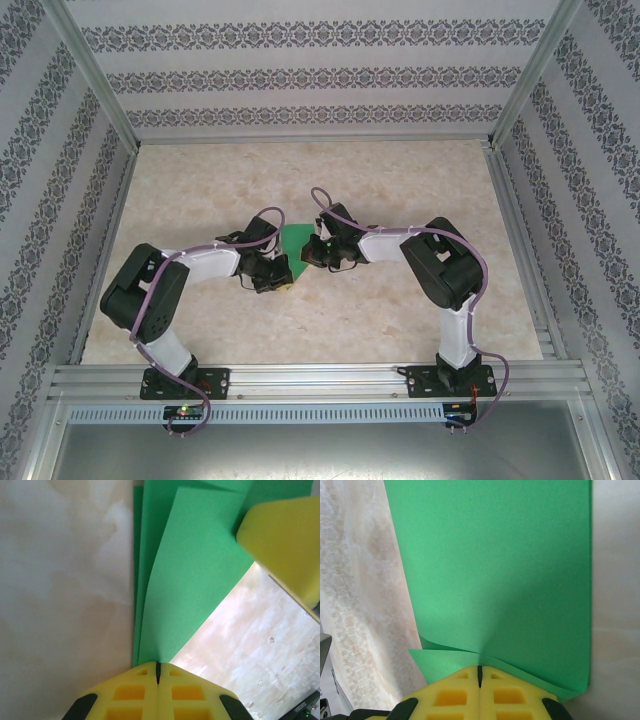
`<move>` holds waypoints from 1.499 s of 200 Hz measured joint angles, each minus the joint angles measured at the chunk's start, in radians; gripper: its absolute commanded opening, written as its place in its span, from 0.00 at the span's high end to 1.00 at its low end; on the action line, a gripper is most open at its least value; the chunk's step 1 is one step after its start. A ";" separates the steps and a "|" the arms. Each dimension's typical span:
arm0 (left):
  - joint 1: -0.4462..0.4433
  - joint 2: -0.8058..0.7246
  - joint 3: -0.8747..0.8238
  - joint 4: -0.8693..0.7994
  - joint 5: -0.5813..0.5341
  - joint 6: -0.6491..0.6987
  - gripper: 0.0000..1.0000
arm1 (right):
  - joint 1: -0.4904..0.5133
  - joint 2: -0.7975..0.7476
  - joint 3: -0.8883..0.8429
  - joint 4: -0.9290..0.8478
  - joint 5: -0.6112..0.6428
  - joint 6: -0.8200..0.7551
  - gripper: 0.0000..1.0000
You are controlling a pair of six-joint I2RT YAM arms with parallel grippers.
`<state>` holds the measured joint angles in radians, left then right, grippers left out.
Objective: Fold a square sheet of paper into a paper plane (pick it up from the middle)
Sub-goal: Fold the paper at the center of the table.
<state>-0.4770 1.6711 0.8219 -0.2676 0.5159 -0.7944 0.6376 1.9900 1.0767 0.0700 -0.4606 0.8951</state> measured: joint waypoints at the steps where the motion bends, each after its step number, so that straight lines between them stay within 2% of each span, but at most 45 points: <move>1: 0.000 0.000 0.000 -0.001 0.000 0.001 0.97 | 0.000 0.000 0.000 0.000 0.000 0.000 1.00; 53: 0.000 -0.051 0.000 -0.131 -0.009 0.051 0.98 | 0.000 0.003 0.003 -0.003 0.000 0.000 1.00; 103: 0.000 -0.122 0.052 -0.123 -0.011 0.054 0.97 | 0.000 0.003 0.003 -0.003 0.000 0.000 1.00; 188: 0.000 0.069 0.106 -0.085 -0.014 0.053 1.00 | 0.000 0.003 0.002 -0.001 -0.001 0.001 1.00; 250: -0.001 0.073 0.106 -0.084 -0.011 0.059 1.00 | 0.000 -0.040 -0.069 0.071 0.019 0.019 1.00; 300: -0.001 0.073 0.106 -0.084 -0.011 0.079 1.00 | 0.014 -0.065 -0.076 0.063 0.010 -0.011 1.00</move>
<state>-0.4778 1.7443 0.9279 -0.3519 0.5049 -0.7158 0.6518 1.9247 1.0012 0.1333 -0.4503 0.8845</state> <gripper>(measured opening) 0.068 0.039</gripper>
